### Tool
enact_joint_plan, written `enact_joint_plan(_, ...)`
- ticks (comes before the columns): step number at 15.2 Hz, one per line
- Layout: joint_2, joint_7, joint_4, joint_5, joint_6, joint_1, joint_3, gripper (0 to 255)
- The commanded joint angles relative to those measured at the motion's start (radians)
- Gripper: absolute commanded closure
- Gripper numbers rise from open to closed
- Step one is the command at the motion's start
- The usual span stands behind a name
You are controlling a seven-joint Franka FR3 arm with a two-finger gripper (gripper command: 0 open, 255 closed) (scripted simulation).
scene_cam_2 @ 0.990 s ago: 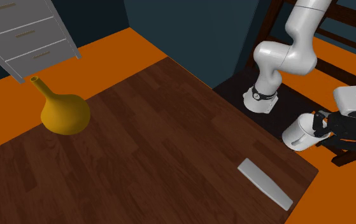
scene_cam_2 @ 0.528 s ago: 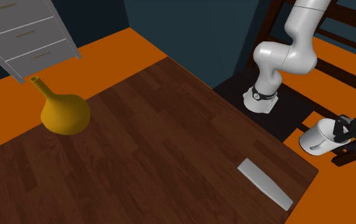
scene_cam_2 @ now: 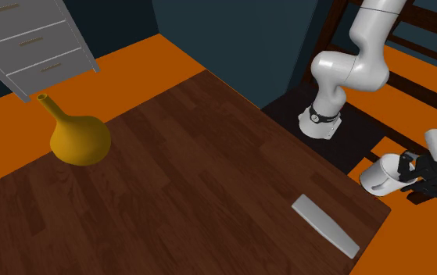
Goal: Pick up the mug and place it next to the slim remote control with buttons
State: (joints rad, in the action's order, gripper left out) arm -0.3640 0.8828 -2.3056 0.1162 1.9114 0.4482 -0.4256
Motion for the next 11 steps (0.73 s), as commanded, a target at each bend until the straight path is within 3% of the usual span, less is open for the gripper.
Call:
enact_joint_plan(1,0.008,0.003,-0.023,0.0,0.032,0.001,-0.005,255)
enact_joint_plan(11,0.062,0.019,-0.116,-0.008,0.176,-0.001,-0.027,255)
